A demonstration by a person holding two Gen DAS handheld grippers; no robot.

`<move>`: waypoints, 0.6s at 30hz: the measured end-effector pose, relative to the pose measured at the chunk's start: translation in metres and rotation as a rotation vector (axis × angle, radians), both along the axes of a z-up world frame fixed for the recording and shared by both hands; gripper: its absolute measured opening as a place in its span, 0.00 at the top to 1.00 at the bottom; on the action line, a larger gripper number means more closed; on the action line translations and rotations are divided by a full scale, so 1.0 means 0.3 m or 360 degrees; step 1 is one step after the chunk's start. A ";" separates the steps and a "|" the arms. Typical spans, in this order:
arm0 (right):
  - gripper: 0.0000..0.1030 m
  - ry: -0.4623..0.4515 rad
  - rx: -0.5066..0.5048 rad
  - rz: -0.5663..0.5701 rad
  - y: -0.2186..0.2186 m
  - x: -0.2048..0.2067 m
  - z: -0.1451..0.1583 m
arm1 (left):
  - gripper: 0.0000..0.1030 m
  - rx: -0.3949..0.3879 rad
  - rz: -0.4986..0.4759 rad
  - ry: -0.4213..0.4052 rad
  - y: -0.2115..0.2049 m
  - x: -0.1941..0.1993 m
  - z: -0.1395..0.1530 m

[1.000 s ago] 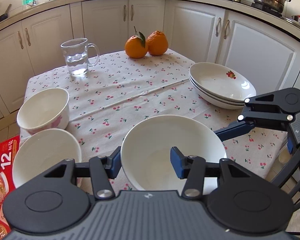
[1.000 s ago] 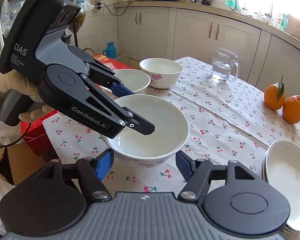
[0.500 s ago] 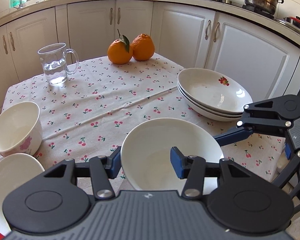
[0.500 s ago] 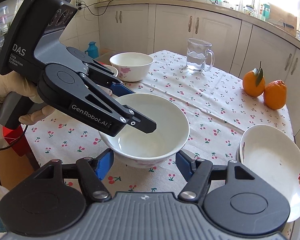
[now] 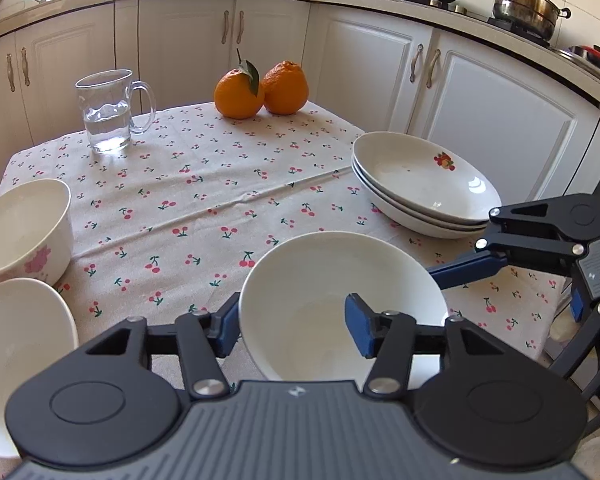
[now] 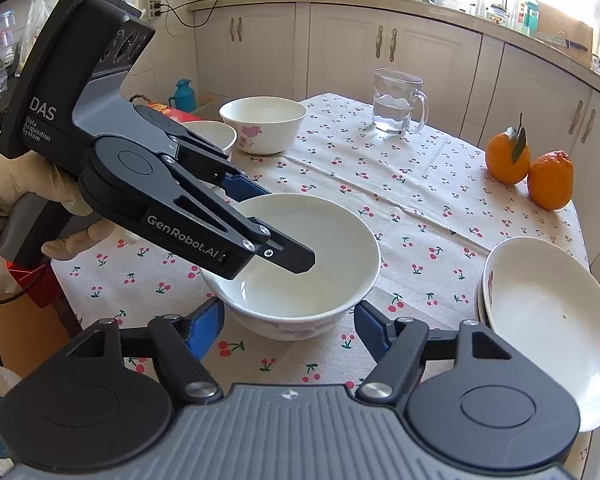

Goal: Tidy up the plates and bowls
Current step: 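Lift and carry the white bowl with the left gripper toward the plate stack, then lower the bowl onto the table and open the left gripper, then withdraw the left gripper from the placed bowl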

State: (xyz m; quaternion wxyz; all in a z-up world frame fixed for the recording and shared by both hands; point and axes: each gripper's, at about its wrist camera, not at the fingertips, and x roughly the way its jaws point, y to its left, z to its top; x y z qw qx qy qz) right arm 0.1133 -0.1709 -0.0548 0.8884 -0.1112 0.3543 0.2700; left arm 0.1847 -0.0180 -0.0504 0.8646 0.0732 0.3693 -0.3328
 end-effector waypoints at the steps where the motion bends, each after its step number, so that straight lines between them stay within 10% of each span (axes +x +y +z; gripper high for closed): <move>1: 0.23 -0.0002 0.0007 -0.0001 0.001 -0.001 0.000 | 0.33 0.0000 0.0003 0.0002 0.001 -0.002 0.001; 6: 0.00 -0.0030 0.0073 -0.0018 -0.002 -0.013 0.011 | 0.21 0.0017 0.0037 -0.0064 0.021 -0.035 0.020; 18: 0.00 -0.0048 0.0149 -0.0165 0.014 -0.068 0.034 | 0.11 0.0054 0.0230 -0.0304 0.138 -0.231 0.087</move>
